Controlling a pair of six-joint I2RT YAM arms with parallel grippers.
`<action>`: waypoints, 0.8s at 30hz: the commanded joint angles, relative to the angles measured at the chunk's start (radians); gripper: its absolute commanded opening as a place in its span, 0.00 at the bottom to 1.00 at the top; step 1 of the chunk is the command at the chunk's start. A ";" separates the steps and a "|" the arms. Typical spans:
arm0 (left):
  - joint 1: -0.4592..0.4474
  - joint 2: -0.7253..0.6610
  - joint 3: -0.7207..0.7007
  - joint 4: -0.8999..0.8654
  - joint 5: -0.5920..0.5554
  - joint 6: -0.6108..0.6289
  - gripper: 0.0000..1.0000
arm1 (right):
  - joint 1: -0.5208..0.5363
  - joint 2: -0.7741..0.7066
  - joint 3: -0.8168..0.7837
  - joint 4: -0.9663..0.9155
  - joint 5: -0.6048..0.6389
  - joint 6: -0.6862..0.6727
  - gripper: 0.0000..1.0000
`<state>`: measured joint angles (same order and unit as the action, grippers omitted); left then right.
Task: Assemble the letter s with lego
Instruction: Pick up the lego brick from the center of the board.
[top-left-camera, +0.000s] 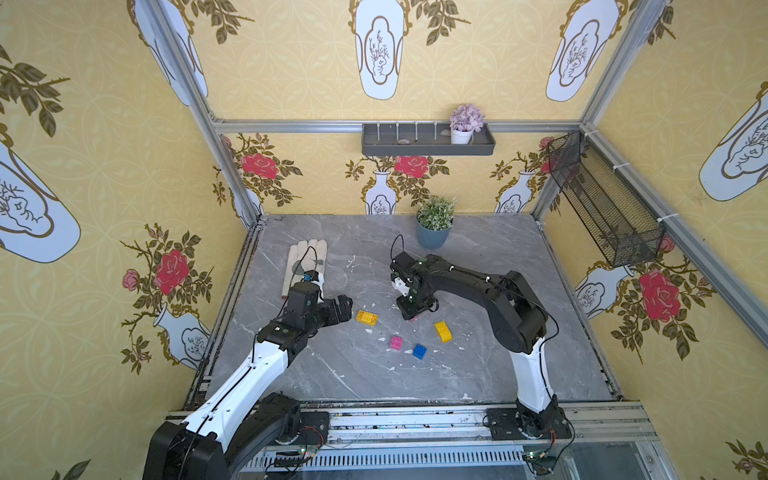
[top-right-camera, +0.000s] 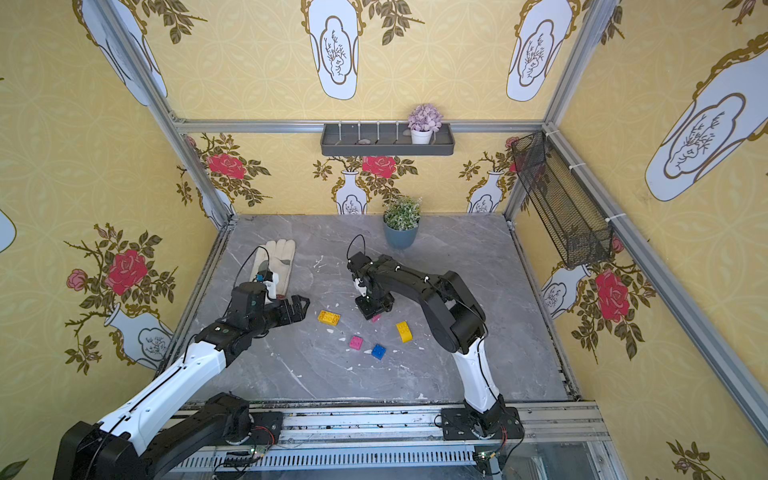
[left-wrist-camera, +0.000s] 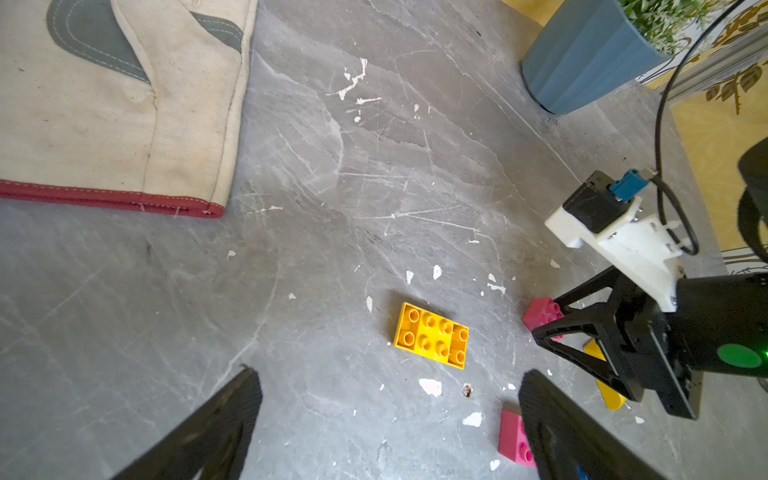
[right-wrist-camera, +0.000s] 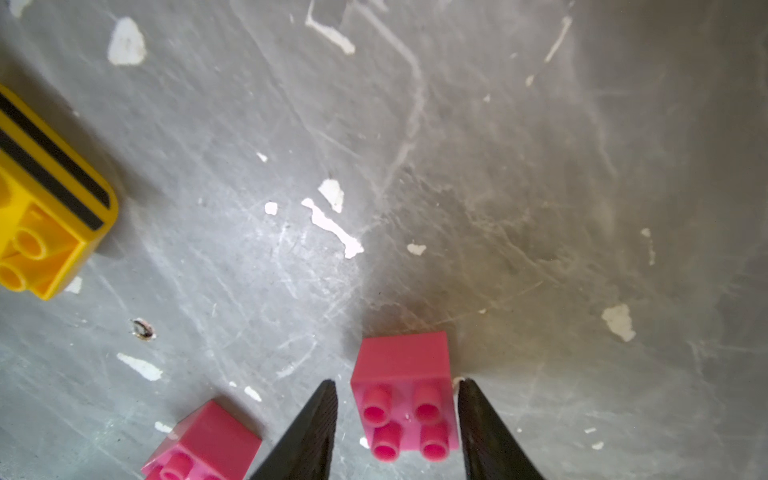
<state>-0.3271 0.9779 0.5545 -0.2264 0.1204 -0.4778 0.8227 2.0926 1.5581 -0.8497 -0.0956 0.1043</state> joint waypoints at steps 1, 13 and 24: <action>0.002 -0.002 -0.007 -0.007 0.006 0.006 0.99 | 0.002 0.006 -0.003 0.008 0.013 0.011 0.47; 0.002 -0.001 -0.005 -0.007 0.005 0.010 0.99 | 0.006 -0.004 -0.014 0.020 0.044 0.024 0.38; 0.002 0.000 0.004 -0.007 0.012 -0.011 0.99 | 0.034 -0.027 0.100 -0.026 0.050 -0.020 0.31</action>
<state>-0.3271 0.9775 0.5533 -0.2295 0.1253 -0.4782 0.8417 2.0823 1.6142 -0.8543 -0.0425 0.1070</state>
